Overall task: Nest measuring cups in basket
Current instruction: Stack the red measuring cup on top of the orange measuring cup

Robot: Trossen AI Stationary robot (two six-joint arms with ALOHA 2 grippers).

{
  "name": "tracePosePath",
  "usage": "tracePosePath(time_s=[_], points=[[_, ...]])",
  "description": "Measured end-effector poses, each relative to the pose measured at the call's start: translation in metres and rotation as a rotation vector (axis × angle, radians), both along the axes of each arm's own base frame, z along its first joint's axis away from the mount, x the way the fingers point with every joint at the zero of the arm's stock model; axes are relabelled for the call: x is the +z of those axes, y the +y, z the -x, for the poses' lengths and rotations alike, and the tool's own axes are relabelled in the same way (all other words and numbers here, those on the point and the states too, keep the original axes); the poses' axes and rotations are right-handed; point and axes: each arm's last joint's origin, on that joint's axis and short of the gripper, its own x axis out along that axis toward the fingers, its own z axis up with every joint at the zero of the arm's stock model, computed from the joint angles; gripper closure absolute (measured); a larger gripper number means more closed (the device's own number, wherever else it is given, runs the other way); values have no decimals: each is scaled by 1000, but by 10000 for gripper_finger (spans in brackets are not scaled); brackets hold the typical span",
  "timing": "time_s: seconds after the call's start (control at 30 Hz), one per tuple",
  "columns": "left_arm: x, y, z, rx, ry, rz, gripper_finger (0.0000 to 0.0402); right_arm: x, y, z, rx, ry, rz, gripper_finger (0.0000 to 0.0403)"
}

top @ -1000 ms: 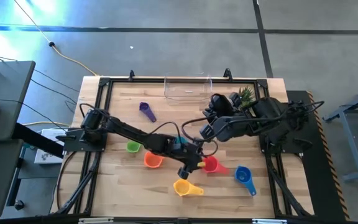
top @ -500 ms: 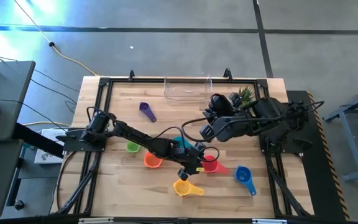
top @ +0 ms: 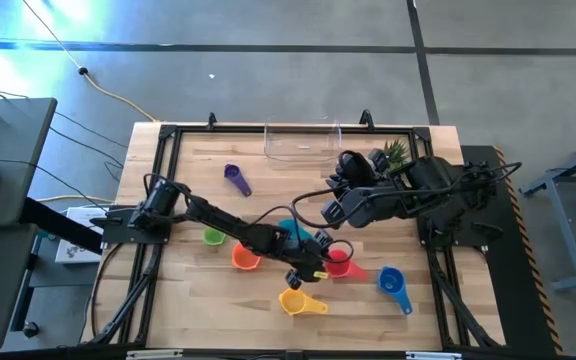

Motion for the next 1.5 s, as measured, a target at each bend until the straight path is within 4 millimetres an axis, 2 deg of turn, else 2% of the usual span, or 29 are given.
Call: tracePosePath(time_s=[0.37,0.63,0.73,1.13,1.5], points=[[-11,-3,-1,-11,14,0,188,0,0,0,0,0,0,355],[-8,-2,-4,-18,-21,19,238,0,0,0,-1,0,0,355],[-13,0,-5,-27,-11,28,254,0,0,0,-1,-1,0,355],[-17,0,-6,1,-5,22,287,0,0,0,-15,-8,-13,355],[-19,0,-6,-7,9,47,356,0,0,0,-14,-8,-13,355]])
